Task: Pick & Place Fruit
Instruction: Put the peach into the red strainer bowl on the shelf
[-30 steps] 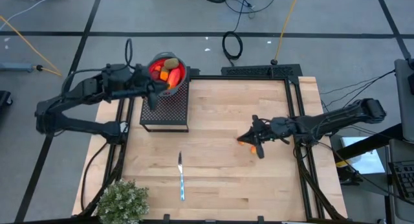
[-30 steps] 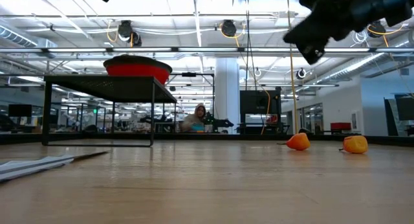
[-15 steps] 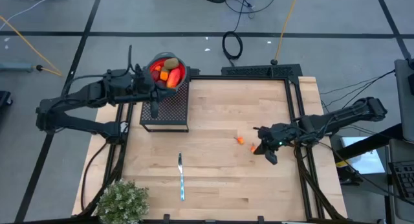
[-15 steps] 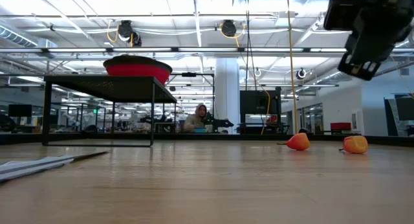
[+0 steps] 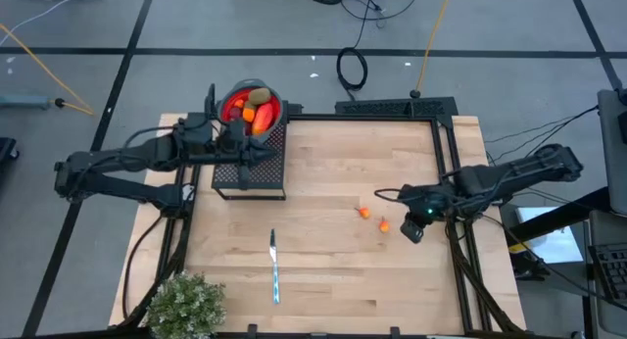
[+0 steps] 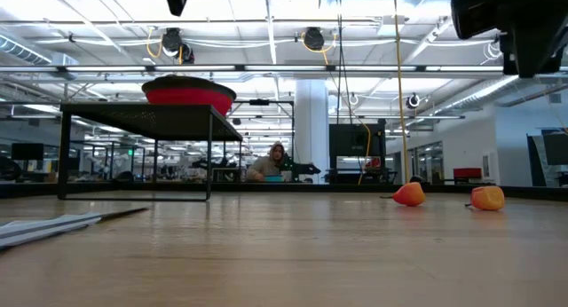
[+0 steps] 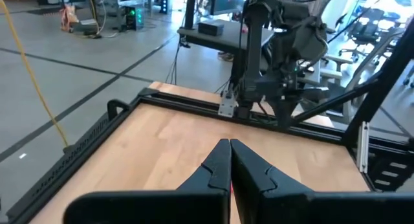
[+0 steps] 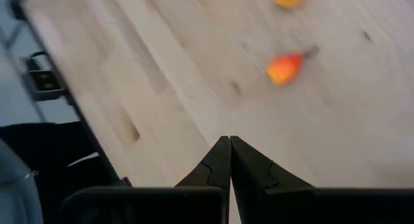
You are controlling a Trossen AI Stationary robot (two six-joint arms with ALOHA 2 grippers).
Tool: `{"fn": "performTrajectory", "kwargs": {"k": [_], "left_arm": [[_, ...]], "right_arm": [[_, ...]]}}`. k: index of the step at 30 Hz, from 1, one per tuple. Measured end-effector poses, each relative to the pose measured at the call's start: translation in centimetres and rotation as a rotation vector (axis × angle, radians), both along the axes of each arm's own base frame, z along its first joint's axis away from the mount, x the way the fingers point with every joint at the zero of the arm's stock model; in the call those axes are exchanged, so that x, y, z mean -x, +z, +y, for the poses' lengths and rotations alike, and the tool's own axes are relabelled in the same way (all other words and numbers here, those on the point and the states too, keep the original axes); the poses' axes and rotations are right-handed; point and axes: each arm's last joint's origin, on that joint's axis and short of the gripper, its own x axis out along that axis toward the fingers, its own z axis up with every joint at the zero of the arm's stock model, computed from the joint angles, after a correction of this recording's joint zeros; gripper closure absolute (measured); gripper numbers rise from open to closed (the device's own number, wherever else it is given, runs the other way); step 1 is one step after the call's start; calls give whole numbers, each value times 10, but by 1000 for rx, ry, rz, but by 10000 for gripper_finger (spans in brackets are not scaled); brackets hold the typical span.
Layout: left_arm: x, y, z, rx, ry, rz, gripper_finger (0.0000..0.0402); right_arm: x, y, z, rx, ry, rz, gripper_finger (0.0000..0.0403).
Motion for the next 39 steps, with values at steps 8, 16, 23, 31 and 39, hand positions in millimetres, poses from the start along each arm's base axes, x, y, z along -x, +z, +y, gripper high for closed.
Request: {"fn": "performTrajectory", "kwargs": {"k": [8, 16, 23, 31, 39], "left_arm": [[-1, -7, 0, -8, -1, 16, 396], [-1, -6, 0, 10, -5, 4, 395], [-1, -5, 0, 10, -18, -6, 395], [-1, -5, 0, 11, -18, -6, 396], [-1, -5, 0, 12, -18, -7, 400]], "right_arm": [[-17, -7, 3, -29, -76, 126, 403], [-31, -20, -2, 36, 0, 167, 376], [-39, -23, -10, 44, -2, 137, 291], [-42, -23, -17, 22, -86, 133, 189], [-43, -22, -23, 17, -122, 133, 143]]}}
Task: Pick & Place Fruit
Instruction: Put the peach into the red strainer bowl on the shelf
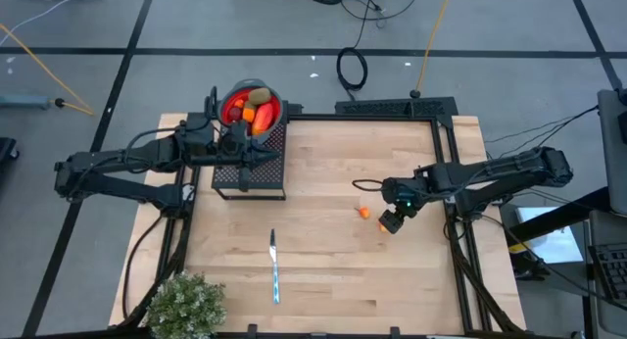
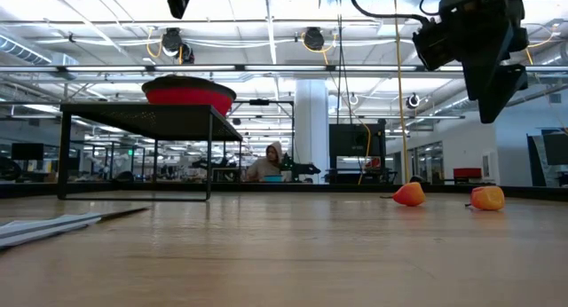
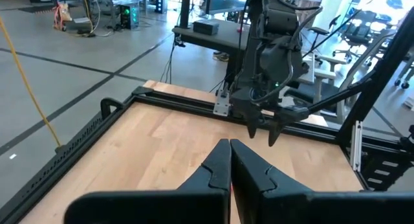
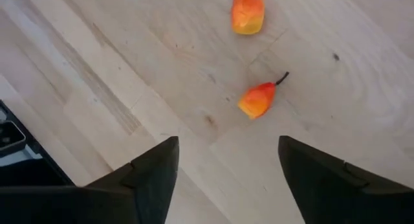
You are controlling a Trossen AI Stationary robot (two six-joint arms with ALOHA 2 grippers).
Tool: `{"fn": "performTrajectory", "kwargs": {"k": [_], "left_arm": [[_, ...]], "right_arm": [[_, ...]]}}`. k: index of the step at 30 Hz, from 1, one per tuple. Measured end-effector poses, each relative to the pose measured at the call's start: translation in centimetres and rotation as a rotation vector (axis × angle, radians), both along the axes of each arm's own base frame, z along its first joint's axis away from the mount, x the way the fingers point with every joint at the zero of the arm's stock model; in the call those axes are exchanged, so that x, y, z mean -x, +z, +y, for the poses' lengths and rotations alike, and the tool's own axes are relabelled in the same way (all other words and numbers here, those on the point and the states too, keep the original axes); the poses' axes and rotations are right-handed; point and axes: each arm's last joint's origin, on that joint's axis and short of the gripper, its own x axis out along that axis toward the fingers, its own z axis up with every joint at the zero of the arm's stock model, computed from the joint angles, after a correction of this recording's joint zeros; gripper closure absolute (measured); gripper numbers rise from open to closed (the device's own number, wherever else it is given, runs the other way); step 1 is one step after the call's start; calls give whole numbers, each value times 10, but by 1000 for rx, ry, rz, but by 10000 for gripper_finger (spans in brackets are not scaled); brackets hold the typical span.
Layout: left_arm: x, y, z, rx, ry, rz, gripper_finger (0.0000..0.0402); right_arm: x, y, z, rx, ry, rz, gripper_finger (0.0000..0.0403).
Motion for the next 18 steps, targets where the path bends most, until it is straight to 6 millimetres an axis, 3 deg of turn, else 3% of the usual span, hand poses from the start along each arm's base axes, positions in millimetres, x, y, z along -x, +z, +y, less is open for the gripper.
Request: {"fn": "performTrajectory", "kwargs": {"k": [6, 18], "left_arm": [[0, 0, 0, 1, 0, 0, 390], [0, 0, 0, 0, 0, -1, 391]], "right_arm": [[-6, -8, -2, 31, -35, 38, 148], [-26, -41, -1, 49, -112, 206, 154]]}}
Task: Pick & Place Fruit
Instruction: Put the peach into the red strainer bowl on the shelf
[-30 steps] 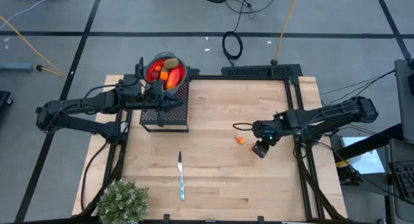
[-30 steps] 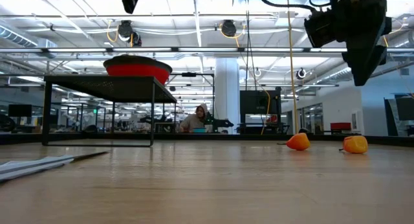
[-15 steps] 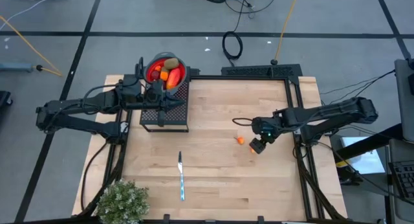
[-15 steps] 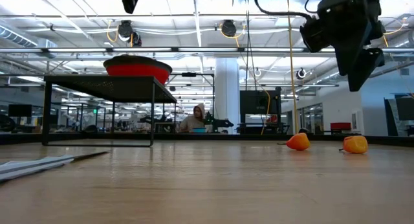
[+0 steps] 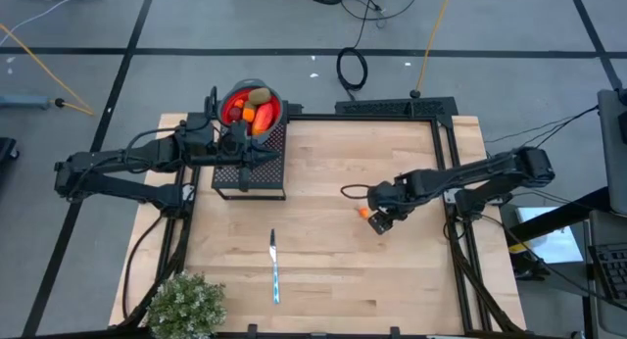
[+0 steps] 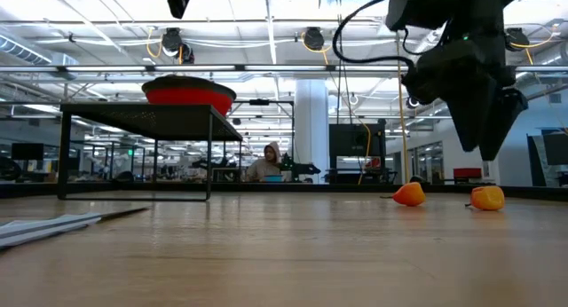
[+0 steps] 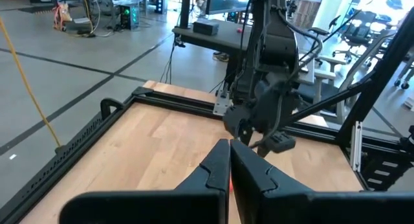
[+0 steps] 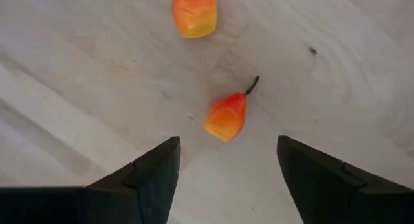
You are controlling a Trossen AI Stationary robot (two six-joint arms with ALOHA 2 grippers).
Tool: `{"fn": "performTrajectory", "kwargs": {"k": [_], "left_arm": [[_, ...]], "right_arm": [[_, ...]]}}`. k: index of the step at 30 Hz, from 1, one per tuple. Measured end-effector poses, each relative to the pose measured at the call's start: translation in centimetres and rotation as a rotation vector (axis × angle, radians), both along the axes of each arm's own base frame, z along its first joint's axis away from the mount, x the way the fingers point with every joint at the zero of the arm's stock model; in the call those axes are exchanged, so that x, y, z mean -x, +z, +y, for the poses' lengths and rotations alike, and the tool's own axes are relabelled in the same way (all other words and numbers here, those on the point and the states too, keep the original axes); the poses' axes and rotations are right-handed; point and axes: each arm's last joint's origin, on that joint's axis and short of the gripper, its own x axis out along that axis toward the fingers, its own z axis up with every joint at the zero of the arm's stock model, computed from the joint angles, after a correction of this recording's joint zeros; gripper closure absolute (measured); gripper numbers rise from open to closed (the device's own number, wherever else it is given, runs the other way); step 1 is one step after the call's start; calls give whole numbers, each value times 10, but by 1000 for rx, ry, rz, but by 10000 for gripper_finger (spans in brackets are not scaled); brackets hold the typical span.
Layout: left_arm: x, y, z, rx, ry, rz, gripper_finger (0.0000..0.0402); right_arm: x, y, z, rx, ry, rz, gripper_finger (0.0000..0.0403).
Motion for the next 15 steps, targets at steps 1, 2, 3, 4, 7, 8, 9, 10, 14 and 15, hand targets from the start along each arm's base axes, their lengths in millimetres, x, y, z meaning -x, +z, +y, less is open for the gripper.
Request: {"fn": "performTrajectory", "kwargs": {"k": [1, 2, 3, 4, 7, 8, 9, 10, 14, 15], "left_arm": [[0, 0, 0, 0, 0, 0, 390], [0, 0, 0, 0, 0, 0, 391], [0, 0, 0, 0, 0, 0, 393], [0, 0, 0, 0, 0, 0, 395], [0, 0, 0, -1, 0, 0, 400], [0, 0, 0, -2, 0, 0, 399], [0, 0, 0, -3, 0, 1, 397], [0, 0, 0, -3, -1, 0, 394], [0, 0, 0, -4, -4, 1, 386], [0, 0, 0, -7, -6, 1, 386]], "right_arm": [[-1, -3, 0, 0, -5, 12, 154], [-3, -5, 0, -1, -19, 24, 154], [-4, -8, 0, -4, -36, 36, 154], [-5, -10, 1, -6, -50, 49, 154], [-8, -17, 1, -7, -85, 83, 154], [-8, -19, 1, -7, -96, 93, 154], [-9, -21, 1, -8, -105, 99, 154], [-11, -22, 1, -9, -115, 101, 154], [-14, -26, 1, 1, -168, 95, 154], [-15, -26, 1, 11, -187, 92, 154]]}}
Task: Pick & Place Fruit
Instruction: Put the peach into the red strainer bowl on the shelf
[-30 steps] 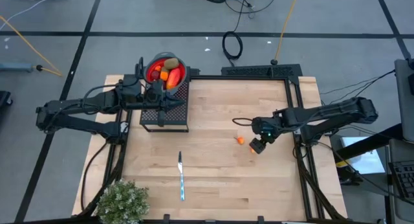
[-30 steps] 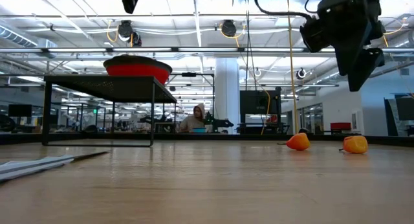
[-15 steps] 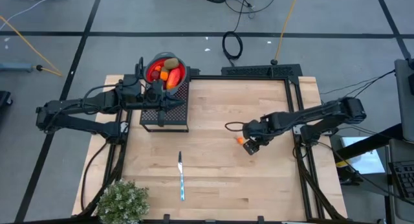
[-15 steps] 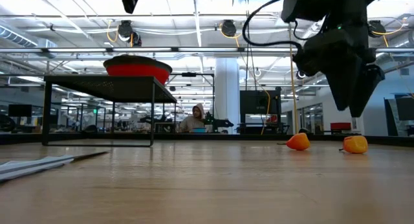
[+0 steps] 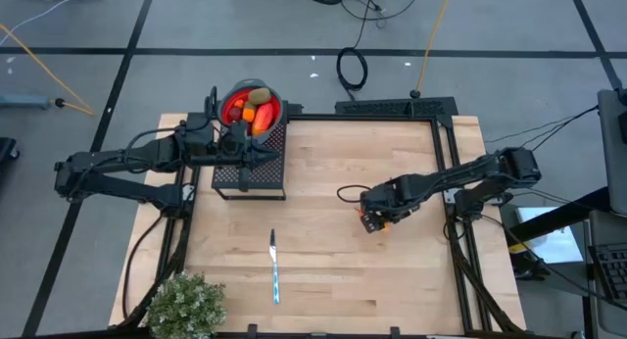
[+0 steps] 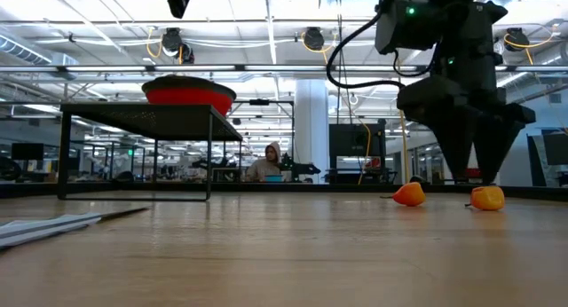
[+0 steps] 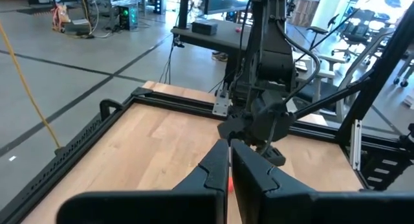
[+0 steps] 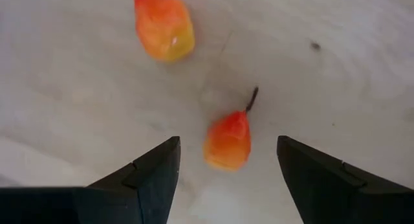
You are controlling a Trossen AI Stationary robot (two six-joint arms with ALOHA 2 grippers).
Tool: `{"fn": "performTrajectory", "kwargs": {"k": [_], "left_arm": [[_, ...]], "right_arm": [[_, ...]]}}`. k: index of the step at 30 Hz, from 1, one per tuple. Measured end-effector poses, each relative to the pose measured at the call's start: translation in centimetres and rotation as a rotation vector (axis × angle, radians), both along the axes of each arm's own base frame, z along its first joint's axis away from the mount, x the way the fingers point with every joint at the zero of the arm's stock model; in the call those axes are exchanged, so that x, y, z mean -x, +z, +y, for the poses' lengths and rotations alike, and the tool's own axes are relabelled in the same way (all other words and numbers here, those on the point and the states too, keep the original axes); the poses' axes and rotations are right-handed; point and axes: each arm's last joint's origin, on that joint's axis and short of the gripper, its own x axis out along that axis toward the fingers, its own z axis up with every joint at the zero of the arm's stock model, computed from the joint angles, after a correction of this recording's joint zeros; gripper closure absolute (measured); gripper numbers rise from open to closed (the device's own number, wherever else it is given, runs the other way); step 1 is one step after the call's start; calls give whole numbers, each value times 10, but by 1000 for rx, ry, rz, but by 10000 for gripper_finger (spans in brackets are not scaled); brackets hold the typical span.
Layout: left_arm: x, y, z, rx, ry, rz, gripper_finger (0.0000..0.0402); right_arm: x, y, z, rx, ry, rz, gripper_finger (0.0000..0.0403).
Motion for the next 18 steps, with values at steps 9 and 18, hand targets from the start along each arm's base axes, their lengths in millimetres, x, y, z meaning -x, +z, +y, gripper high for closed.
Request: {"fn": "performTrajectory", "kwargs": {"k": [9, 18], "left_arm": [[0, 0, 0, -22, -5, 0, 399], [0, 0, 0, -37, -8, 1, 385]], "right_arm": [[0, 0, 3, 11, -89, 9, 154], [5, -6, 12, 34, -163, 23, 154]]}}
